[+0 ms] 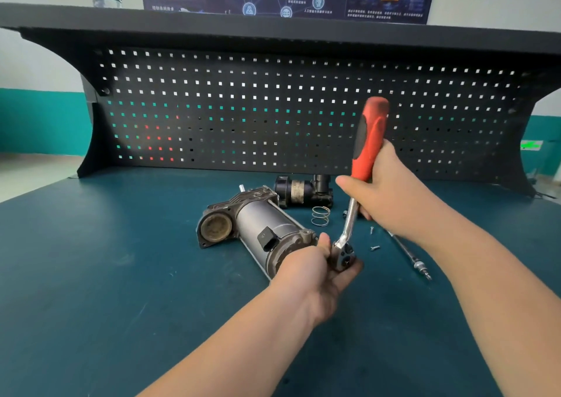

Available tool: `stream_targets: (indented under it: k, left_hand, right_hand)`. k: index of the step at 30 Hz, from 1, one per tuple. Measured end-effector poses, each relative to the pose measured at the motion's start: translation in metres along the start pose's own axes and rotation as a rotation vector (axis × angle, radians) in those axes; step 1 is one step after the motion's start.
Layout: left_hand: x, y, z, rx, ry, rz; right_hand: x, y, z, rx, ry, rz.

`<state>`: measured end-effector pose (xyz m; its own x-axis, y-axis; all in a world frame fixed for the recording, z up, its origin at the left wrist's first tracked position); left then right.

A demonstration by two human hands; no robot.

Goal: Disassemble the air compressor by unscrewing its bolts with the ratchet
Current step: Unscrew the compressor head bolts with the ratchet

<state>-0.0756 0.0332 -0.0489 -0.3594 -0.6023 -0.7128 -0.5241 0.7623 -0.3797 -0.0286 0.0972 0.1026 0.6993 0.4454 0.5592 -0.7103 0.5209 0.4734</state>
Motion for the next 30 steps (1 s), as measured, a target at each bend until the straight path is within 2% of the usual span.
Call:
stream_targets:
  k: [4,8,10,12,14,16,17,22,27,30]
  left_hand:
    - [-0.002,0.006,0.001,0.001,0.008,0.065]
    - [0.000,0.007,0.002,0.022,0.050,0.089]
    - [0.001,0.009,0.005,0.044,0.055,0.090]
    - [0.004,0.011,0.007,0.048,0.080,0.075]
    - [0.007,0.013,0.007,0.037,0.123,0.057]
    - [0.009,0.015,0.006,0.018,0.144,0.044]
    - [0.009,0.015,0.006,0.016,0.143,0.047]
    - [-0.001,0.006,0.005,0.029,0.023,0.096]
    - [0.002,0.007,0.002,-0.010,-0.028,0.076]
    - [0.002,0.008,0.000,-0.038,-0.004,0.097]
  right_hand:
    - [-0.001,-0.005,0.012,0.123,-0.123,-0.073]
    - [0.006,-0.020,-0.012,0.144,0.073,-0.284]
    - [0.012,-0.024,-0.047,-0.012,0.148,-0.425]
    - [0.006,-0.030,-0.102,-0.339,0.362,-0.495]
    - [-0.022,-0.045,-0.146,-0.689,0.741,-0.460]
    - [-0.037,-0.053,-0.160,-0.818,0.865,-0.417]
    - [-0.034,-0.050,-0.159,-0.781,0.837,-0.419]
    - [0.004,-0.025,-0.103,-0.299,0.557,-0.499]
    - [0.013,-0.021,-0.058,-0.066,0.333,-0.454]
    - [0.004,-0.023,-0.006,0.240,0.182,-0.327]
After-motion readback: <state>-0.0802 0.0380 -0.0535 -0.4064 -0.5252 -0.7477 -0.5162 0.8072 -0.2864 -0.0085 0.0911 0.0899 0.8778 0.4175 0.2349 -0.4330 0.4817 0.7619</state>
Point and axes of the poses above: each hand's wrist, its own y-axis towards the middle knuckle, its own x-axis out of the back of the hand, z = x × y, the point moved 9 cm from there along y, towards the middle knuckle, and after that the axes turned 1 degree about x, right-handed, at the moved point
